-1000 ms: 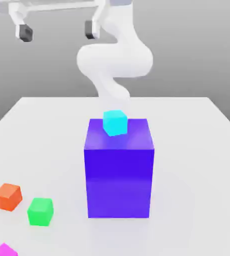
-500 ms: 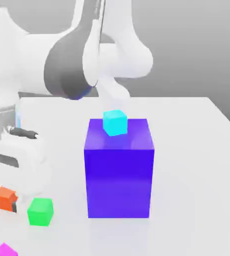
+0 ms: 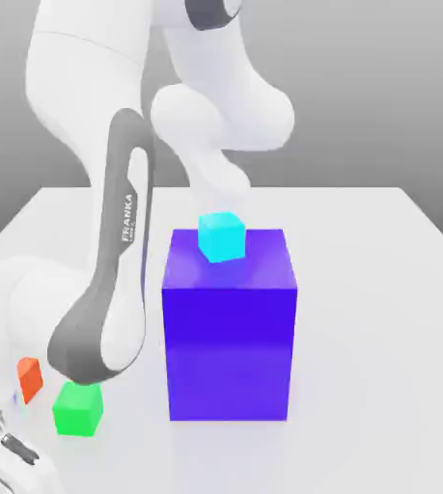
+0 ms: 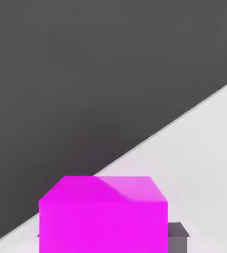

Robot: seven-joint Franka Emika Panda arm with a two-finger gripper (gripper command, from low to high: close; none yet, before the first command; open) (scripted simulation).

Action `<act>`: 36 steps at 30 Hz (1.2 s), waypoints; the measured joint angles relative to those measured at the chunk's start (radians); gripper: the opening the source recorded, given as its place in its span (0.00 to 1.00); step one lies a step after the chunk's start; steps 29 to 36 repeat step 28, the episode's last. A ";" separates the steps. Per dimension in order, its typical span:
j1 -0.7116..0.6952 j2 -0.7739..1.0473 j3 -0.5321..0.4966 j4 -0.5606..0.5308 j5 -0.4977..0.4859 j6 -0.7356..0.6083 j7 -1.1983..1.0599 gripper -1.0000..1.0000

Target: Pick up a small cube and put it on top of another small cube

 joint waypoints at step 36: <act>-0.020 -0.418 -0.019 -0.549 -0.082 0.136 -0.545 1.00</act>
